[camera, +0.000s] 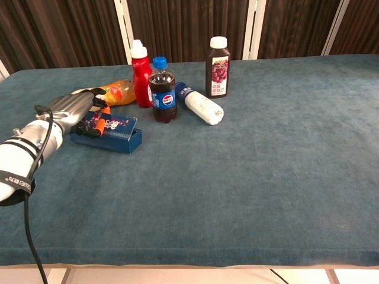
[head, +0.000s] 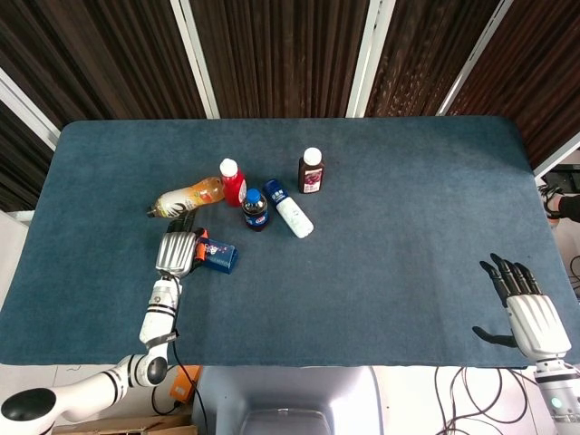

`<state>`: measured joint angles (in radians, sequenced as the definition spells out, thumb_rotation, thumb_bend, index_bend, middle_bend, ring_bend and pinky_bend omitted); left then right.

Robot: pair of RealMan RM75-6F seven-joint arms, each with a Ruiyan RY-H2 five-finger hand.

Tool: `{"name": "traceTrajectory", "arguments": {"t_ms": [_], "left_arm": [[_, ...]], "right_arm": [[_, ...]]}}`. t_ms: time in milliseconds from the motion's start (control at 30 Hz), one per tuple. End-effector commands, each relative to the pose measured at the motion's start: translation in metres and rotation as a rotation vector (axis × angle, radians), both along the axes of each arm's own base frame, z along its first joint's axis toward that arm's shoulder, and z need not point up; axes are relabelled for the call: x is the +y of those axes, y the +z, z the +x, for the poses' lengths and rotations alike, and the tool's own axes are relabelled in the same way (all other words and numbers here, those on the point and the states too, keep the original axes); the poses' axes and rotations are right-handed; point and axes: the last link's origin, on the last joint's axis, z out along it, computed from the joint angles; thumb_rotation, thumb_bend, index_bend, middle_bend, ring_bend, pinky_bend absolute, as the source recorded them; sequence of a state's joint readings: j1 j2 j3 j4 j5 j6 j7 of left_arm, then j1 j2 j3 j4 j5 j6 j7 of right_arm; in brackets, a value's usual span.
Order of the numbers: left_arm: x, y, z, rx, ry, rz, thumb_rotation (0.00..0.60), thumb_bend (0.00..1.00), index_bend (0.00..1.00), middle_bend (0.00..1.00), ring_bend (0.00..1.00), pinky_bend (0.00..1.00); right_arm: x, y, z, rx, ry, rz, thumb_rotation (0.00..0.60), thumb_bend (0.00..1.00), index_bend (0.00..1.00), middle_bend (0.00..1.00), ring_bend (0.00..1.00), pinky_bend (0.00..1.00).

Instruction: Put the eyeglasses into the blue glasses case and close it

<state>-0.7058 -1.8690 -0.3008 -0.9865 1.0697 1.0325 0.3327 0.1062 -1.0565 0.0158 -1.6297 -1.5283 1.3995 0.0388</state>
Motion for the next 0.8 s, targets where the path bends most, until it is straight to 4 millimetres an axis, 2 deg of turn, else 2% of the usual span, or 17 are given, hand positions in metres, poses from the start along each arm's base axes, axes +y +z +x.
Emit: {"name": "traceTrajectory", "arguments": {"t_ms": [33, 233, 533, 800], "left_arm": [[0.0005, -0.0008, -0.0004, 0.006, 0.003, -0.004, 0.600, 0.41, 0.17, 0.04, 0.03, 0.16], [0.0018, -0.0013, -0.0004, 0.012, 0.005, -0.006, 0.600, 0.40, 0.15, 0.03, 0.02, 0.16], [0.0018, -0.0001, 0.0015, -0.009, -0.001, -0.002, 0.600, 0.37, 0.06, 0.01, 0.01, 0.16], [0.0028, 0.0018, 0.0027, -0.040, -0.005, 0.008, 0.600, 0.36, 0.02, 0.00, 0.00, 0.16]], "right_arm": [[0.0001, 0.0004, -0.0001, -0.001, 0.000, -0.001, 0.600, 0.08, 0.00, 0.00, 0.00, 0.00], [0.0001, 0.0005, -0.0002, -0.001, 0.000, -0.001, 0.600, 0.08, 0.00, 0.00, 0.00, 0.00], [0.0002, 0.0009, -0.0004, -0.001, -0.001, -0.002, 0.600, 0.08, 0.00, 0.00, 0.00, 0.00], [0.0001, 0.0007, -0.0004, 0.000, -0.002, -0.002, 0.600, 0.08, 0.00, 0.00, 0.00, 0.00]]}}
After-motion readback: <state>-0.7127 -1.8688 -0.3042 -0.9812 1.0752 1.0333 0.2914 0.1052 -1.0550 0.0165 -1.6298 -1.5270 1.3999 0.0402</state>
